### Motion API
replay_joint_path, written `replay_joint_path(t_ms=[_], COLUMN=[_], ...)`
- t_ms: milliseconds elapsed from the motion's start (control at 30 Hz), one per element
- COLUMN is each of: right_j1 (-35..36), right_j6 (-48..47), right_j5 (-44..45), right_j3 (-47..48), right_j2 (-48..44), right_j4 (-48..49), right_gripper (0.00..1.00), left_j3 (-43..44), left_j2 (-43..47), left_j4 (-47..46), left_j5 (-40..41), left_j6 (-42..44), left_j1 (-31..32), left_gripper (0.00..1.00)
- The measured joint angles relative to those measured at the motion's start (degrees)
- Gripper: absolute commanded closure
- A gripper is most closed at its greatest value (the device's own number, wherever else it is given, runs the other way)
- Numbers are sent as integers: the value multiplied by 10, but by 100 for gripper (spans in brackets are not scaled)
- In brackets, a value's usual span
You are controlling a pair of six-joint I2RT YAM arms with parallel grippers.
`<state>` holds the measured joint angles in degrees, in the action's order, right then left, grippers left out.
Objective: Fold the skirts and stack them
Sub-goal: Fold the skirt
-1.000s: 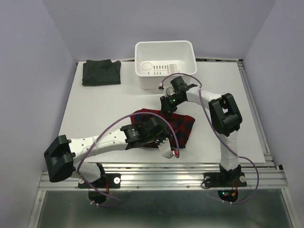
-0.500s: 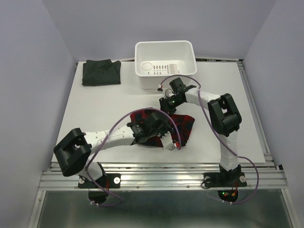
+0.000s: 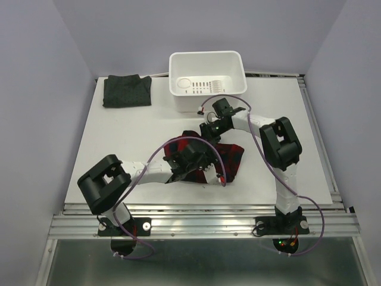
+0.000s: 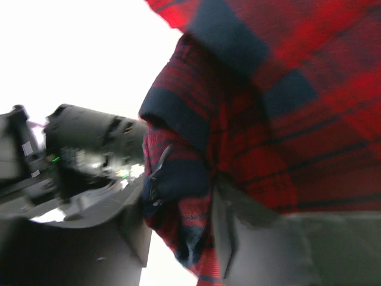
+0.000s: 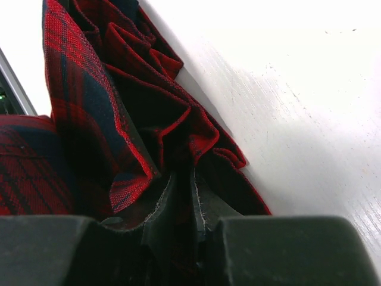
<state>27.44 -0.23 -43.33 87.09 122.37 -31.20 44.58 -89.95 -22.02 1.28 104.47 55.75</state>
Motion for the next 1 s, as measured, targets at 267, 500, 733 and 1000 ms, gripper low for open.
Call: replay_joint_path(t_ms=[267,500,733,1000], right_j1=[0,1,-9,-66], right_j6=[0,4,17,-10], right_j5=[4,23,50,65], right_j3=[1,37,115,229], right_j2=[1,15,22,29], right_j4=[1,-10,-15,-49], right_gripper=[77,73,62,38], left_j3=[-49,-106,-117,52], left_j2=[23,196,248,314], left_j4=[-104,-124,-112,138], left_j5=[2,-52,-58,-12], left_j6=[14,51,39,-271], left_j1=[0,10,16,13], left_gripper=[27,1,1,2])
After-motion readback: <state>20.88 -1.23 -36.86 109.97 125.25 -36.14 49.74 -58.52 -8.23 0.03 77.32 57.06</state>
